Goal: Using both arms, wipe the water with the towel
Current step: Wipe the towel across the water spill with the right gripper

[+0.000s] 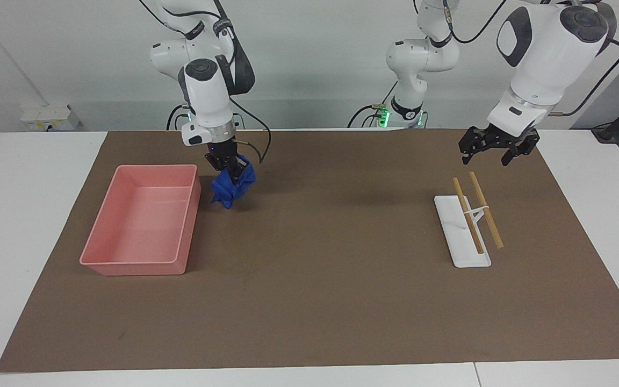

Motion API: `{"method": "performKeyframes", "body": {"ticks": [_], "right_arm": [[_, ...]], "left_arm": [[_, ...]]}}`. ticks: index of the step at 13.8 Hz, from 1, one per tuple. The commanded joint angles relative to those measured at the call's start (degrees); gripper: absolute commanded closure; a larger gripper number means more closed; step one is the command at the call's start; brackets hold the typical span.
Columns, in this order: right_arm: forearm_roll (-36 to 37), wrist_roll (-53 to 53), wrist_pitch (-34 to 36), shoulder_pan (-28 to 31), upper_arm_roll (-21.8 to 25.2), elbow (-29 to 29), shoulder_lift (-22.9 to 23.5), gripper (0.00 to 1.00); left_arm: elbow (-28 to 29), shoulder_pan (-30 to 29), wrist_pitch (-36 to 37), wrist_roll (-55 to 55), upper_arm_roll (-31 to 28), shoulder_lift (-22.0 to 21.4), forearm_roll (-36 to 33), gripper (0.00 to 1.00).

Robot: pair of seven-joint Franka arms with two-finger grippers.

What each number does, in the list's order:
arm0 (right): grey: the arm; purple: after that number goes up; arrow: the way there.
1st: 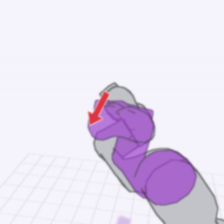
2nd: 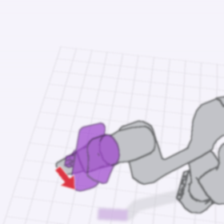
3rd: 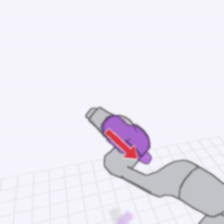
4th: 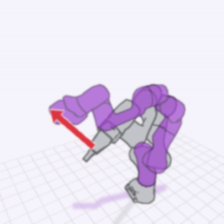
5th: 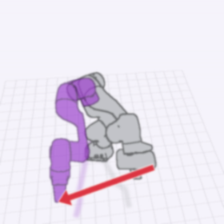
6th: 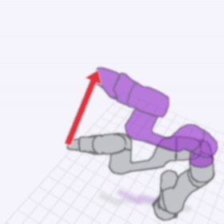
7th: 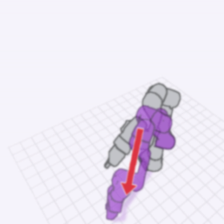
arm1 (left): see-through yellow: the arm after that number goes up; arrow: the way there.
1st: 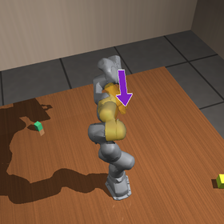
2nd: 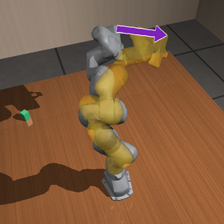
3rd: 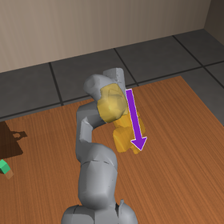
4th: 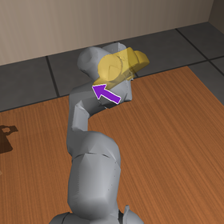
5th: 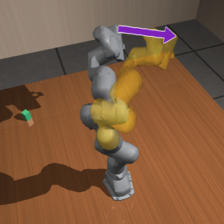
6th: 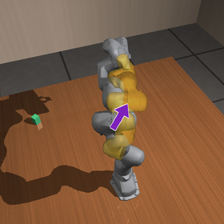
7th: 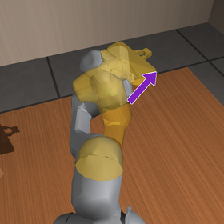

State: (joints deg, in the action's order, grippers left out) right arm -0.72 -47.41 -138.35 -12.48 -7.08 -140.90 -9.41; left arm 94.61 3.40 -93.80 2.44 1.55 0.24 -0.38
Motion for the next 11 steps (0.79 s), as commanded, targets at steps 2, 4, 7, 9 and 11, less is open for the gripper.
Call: {"method": "performKeyframes", "body": {"ticks": [2, 4, 7, 9, 11], "right_arm": [[1.07, 2.31, -6.05, 2.37, -0.56, -4.20, 1.58, 1.00], [1.07, 2.41, -6.67, 3.34, -0.56, -4.38, 3.07, 1.00], [0.81, 1.62, -11.75, 3.34, -0.65, -4.30, 7.11, 1.00], [0.63, 1.53, -14.56, 3.34, -0.65, -4.21, 9.13, 1.00], [0.63, 1.53, -19.13, 3.61, -0.56, -3.77, 11.94, 1.00]], "left_arm": [[0.84, -0.32, 1.16, 0.55, -0.32, -1.38, 1.00, 0.00], [0.32, -0.58, 1.51, 0.46, -0.32, -1.47, 1.26, 0.00], [-1.69, -3.47, 5.63, 0.72, 1.94, -1.56, 1.17, 0.00], [-1.54, -4.02, 5.30, 0.72, 2.93, -1.64, 1.17, 0.00], [-1.36, -3.92, 5.38, 0.55, 2.93, -1.91, 1.17, 0.00]]}}
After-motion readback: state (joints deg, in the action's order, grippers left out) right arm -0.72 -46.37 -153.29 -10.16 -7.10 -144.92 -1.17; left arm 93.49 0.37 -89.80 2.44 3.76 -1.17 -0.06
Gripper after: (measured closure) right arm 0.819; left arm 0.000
